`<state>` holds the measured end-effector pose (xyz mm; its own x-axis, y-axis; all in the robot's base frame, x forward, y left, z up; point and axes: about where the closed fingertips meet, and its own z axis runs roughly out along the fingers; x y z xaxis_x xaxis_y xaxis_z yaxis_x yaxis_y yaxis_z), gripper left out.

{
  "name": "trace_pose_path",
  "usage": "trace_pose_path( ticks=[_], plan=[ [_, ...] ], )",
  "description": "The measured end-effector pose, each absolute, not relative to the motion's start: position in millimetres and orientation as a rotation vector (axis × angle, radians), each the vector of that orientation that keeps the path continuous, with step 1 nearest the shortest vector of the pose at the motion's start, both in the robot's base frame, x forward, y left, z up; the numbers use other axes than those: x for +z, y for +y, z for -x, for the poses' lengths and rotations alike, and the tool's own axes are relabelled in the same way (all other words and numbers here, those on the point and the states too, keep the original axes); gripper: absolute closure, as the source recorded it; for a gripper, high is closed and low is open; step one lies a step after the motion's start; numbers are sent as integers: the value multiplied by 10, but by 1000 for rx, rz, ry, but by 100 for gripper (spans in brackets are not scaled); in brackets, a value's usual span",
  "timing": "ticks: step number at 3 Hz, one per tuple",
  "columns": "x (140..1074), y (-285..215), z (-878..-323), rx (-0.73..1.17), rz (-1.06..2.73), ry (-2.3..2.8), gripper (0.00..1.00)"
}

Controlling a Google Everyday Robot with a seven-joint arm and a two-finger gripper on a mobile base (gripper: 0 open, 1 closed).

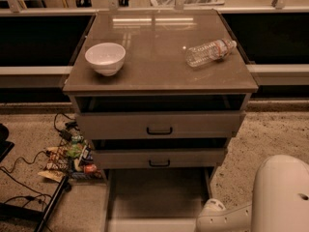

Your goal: Open bottom drawer

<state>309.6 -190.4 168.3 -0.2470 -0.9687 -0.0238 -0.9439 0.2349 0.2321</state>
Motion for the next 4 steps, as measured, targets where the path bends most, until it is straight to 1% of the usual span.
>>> trace_pose_path(
  ticks=[1, 2, 4],
  plan=[
    [1721, -1897, -3053, -294, -1839, -2365, 84],
    [1721, -1897, -3053, -294, -1839, -2365, 83],
    [1705, -1894, -3019, -300, -1836, -2361, 36]
  ],
)
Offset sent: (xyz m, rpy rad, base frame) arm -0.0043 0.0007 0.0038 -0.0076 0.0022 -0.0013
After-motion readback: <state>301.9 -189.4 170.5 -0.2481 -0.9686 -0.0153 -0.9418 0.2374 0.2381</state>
